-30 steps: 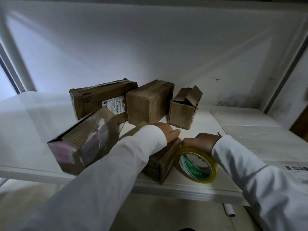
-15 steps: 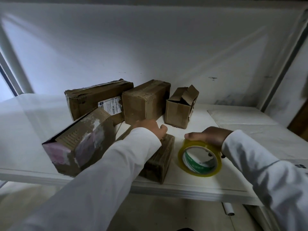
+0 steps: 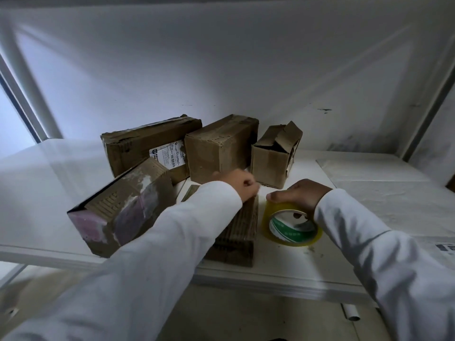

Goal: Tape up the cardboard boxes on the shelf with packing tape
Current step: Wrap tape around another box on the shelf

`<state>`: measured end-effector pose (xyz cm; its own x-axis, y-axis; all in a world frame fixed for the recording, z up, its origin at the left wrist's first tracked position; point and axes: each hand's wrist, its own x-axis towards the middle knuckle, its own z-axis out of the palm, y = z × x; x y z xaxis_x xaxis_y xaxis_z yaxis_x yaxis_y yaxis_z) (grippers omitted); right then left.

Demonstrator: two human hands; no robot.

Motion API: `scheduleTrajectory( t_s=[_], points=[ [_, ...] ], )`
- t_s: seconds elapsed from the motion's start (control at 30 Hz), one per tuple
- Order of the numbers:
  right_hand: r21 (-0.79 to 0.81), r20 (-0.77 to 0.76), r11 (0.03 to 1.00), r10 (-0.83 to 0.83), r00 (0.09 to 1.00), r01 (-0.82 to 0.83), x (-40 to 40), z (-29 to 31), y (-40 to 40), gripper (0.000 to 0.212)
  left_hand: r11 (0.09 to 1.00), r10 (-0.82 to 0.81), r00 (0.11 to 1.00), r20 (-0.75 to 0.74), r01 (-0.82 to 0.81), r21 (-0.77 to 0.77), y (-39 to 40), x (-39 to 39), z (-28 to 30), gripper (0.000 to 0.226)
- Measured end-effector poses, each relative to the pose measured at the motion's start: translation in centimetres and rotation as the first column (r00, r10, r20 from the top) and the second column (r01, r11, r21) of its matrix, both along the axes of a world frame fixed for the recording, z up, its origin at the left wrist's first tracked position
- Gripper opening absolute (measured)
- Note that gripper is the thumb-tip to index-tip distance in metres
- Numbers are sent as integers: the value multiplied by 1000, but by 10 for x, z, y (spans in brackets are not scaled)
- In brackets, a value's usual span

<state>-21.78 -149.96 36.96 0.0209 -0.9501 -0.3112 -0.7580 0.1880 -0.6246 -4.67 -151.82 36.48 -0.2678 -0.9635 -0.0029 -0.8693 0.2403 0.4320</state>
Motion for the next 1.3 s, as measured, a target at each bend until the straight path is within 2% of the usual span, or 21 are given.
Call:
scheduleTrajectory(
  t_s=[0.03, 0.1, 0.27, 0.37, 0.5, 0.63, 0.7, 0.77, 0.93, 1.0, 1.1, 1.2, 1.3],
  points=[
    [6, -7, 1000, 10, 1000, -10, 2, 0, -1, 55, 996, -79, 996, -48, 81, 43, -1, -5, 0, 29],
    [7, -15, 1000, 12, 1000, -11, 3, 1, -2, 53, 986, -130, 991, -40, 134, 105, -5, -10, -3, 36],
    [6, 94, 999, -39, 995, 39, -15, -6, 4, 50, 993, -54, 998, 20, 52, 107, -13, -8, -15, 35],
    [-13, 171, 998, -63, 983, 66, -22, -8, 4, 51, 995, 7, 1000, 6, -7, 98, -12, -9, -14, 43],
    [-64, 90, 997, -28, 996, 34, -18, 1, -10, 55, 985, 153, 986, -61, -147, 93, -11, -9, -12, 46],
    [-16, -6, 1000, -5, 1000, 5, -14, 6, -26, 60, 968, 246, 969, 4, -246, 48, -13, -10, -13, 41],
    [48, 17, 999, -15, 1000, 14, -14, 5, -28, 56, 970, 239, 970, 52, -241, 29, -11, -11, -11, 35],
    [89, 53, 996, -20, 998, 16, -16, 2, -28, 52, 973, 227, 973, 30, -228, 22, -10, -11, -12, 32],
    [77, 210, 996, -64, 976, 49, -20, -6, -19, 58, 991, 134, 972, -192, -135, 10, -3, -8, -13, 22],
    [50, 232, 997, -66, 970, 56, -22, -7, -14, 57, 994, 28, 992, -125, -40, -97, 1, -6, -12, 17],
    [-111, 71, 990, -83, 994, 90, -36, -2, -18, 62, 977, -117, 990, 78, 129, -169, 5, -5, -8, 22],
    [-227, -82, 945, -257, 963, 233, -62, 2, -29, 51, 970, -153, 987, 49, 160, -184, 6, -3, -7, 25],
    [-187, -338, 931, -362, 869, 315, -79, -12, -26, 46, 972, -155, 988, 2, 153, -179, 8, -1, -7, 23]
  ],
)
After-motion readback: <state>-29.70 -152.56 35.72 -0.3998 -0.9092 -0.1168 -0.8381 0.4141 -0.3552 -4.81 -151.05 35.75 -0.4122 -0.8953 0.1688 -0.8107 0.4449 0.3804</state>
